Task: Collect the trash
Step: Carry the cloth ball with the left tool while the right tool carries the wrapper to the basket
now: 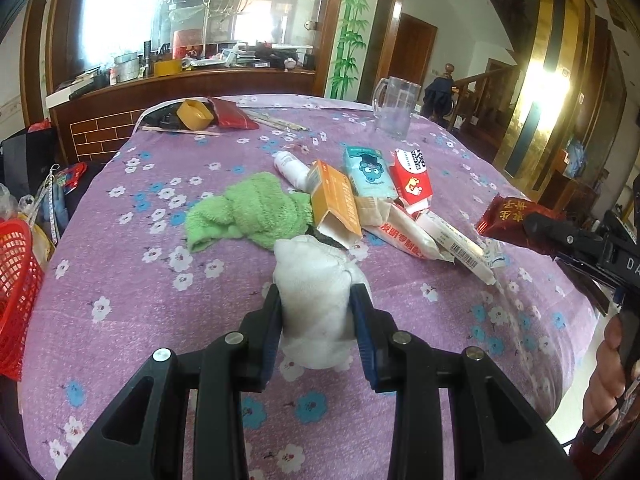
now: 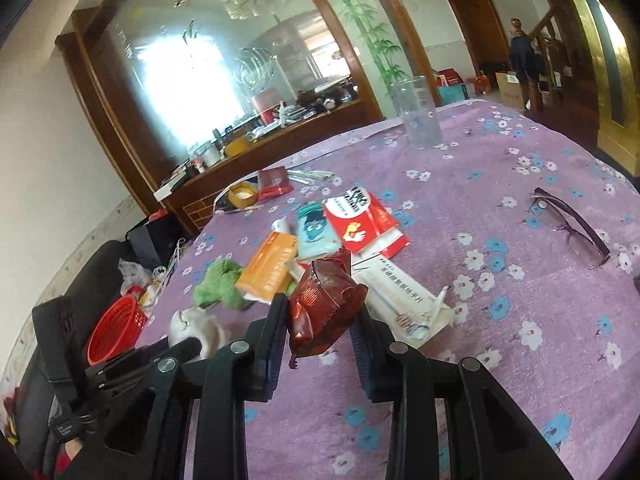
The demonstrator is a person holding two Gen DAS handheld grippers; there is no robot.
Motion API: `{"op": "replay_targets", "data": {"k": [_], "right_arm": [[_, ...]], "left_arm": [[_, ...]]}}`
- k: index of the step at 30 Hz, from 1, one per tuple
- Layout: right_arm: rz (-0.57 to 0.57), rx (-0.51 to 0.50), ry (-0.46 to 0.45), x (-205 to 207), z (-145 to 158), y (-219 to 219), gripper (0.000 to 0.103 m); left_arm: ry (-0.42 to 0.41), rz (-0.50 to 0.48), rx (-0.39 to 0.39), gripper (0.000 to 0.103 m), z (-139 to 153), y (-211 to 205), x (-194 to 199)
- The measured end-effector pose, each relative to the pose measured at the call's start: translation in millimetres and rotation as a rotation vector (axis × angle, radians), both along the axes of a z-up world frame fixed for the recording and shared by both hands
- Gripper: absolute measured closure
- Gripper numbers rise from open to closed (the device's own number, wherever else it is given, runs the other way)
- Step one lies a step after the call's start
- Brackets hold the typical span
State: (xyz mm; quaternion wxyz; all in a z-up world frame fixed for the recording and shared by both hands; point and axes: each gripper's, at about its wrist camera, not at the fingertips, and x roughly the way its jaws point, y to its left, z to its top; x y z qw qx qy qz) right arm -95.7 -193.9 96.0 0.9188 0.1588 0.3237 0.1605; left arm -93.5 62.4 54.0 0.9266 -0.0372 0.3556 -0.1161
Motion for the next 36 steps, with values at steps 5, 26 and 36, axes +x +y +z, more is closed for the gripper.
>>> {"op": "replay_targets", "data": {"k": [5,26,36], "right_arm": [[0.020,-0.021,-0.005,-4.8,0.6,11.3,0.070],[0.047,-0.049,0.010,-2.8,-3.2,31.1,0.070],[0.064,-0.063,0.022,2.6,-9.0,41.1,0.070]], "left_arm": [[-0.001,0.008,0.000,0.070,0.7,4.6,-4.5],[-0.004,0.069,-0.012,0.070,0.1,31.9,-9.8],[-0.009,0.096,-0.029,0.070,1.9,47.2,-11.8]]}}
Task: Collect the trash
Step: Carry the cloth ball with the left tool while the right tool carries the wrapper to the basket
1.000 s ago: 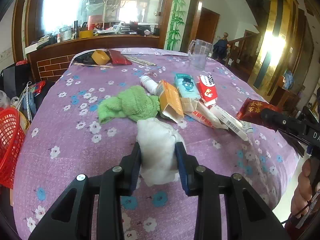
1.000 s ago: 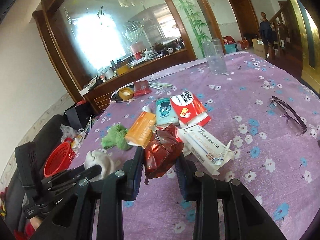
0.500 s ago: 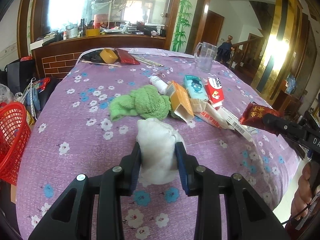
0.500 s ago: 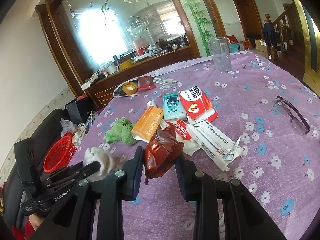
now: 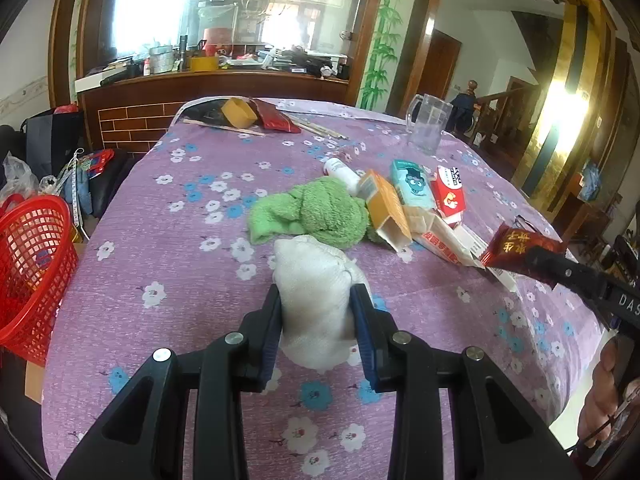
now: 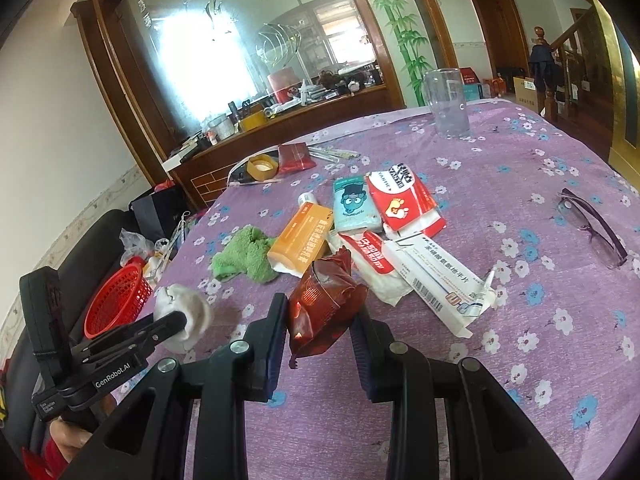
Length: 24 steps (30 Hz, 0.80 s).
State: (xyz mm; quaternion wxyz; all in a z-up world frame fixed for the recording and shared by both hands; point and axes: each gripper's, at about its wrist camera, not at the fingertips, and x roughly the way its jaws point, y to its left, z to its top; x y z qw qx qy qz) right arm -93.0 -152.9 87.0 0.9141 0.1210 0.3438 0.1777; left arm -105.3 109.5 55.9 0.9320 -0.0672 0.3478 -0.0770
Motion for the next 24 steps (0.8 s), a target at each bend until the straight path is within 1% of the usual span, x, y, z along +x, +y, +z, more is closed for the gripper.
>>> {"op": "replay_targets", "data": {"k": [8,12,18,24], "right_arm": [[0.058,-0.005,0.026,6.2,-5.6,25.3,0.070],[0.109,-0.007,0.041,9.7,-6.8,46.9,0.070],[0.207,-0.033,0.039,12.5,-0.2,88.9,0.070],[0.328,-0.038,0.034,18.6,15.4,143.8,0.069]], "left_arm": [[-0.016,0.035,-0.009,0.070,7.8,19.4,-6.1],[-0.032,0.078,-0.022,0.070,15.4,40.4,-10.7],[-0.062,0.167,-0.039,0.070,29.4,86.0,-20.9],[-0.090,0.297,-0.050,0.070,43.1,151.4,-37.3]]}}
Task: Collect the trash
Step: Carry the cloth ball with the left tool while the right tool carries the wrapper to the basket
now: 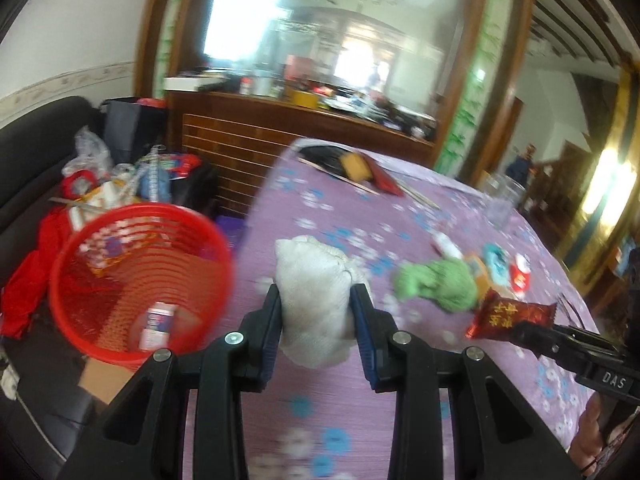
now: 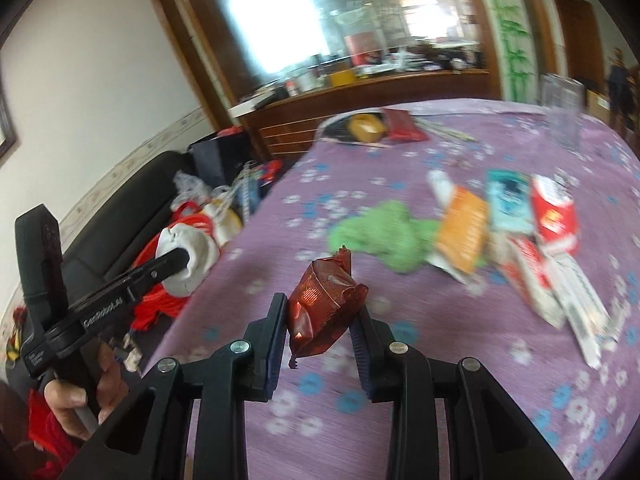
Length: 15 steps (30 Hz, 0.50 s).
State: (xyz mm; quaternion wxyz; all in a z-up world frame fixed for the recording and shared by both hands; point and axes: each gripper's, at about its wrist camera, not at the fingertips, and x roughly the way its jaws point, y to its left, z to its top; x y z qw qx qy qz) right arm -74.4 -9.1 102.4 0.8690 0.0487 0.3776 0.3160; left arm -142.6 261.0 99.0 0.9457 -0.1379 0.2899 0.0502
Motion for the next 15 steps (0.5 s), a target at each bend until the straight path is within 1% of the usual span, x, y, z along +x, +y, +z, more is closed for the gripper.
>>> {"op": "replay_targets", "data": {"k": [5,8,15], "right_arm": [[0.106,-0.007,-0.005,1.4,9.9,56.9,0.069],[0.157,-0.015,-0.005,4.2,13.4,90.8,0.069],[0.250,-0.031,0.001,12.3,19.7,165.0,0.069]], "left_arm": [[0.005,0.098,-0.007,0.070,-0.1,51.8,-11.1],[0.017,0.134,-0.026,0.070,-4.0,78.2,-16.6],[0.038,0.194,-0.034,0.070,-13.5,118.3,-19.3]]}}
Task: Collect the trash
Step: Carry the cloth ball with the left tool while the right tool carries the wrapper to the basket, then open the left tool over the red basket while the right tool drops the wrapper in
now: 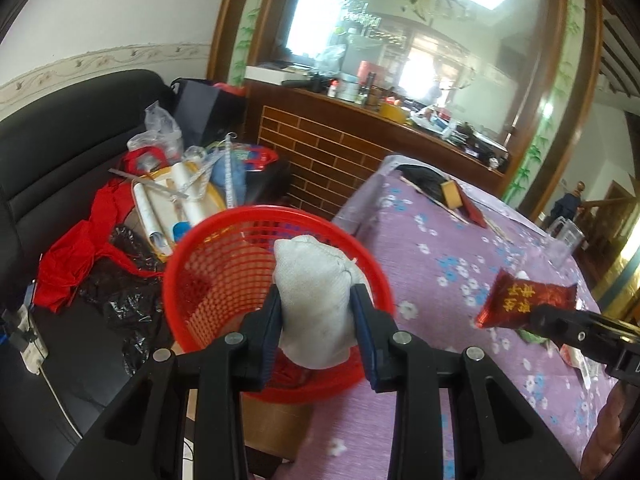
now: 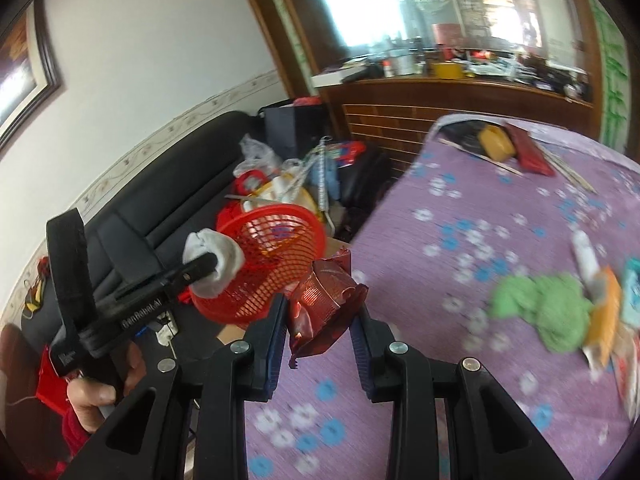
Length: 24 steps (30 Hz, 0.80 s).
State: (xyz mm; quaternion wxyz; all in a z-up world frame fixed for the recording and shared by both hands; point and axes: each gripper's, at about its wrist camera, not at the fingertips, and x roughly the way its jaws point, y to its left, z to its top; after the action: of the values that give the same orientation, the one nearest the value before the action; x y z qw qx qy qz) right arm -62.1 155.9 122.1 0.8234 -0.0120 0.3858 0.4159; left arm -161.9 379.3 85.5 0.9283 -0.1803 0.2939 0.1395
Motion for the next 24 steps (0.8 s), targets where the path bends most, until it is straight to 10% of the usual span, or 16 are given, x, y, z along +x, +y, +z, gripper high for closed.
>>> {"op": "replay_targets", "data": {"k": [12,19,24], "right_arm": [[0.058,-0.012,0.035,33.2,-8.7,89.4,0.069],[0.057,-0.021,0.051,44.2,-13.3,114.3,0.062],[0.033,0.001,0.022,39.9,-0.8,87.3,0.062]], "left_arm": [[0.003,0.036,0.010,0.070,3.2,30.1,7.3],[-0.010,0.065,0.001,0.039,3.6,37.2,7.2],[-0.035,0.046,-0.015,0.039,7.5,29.6,-2.3]]}}
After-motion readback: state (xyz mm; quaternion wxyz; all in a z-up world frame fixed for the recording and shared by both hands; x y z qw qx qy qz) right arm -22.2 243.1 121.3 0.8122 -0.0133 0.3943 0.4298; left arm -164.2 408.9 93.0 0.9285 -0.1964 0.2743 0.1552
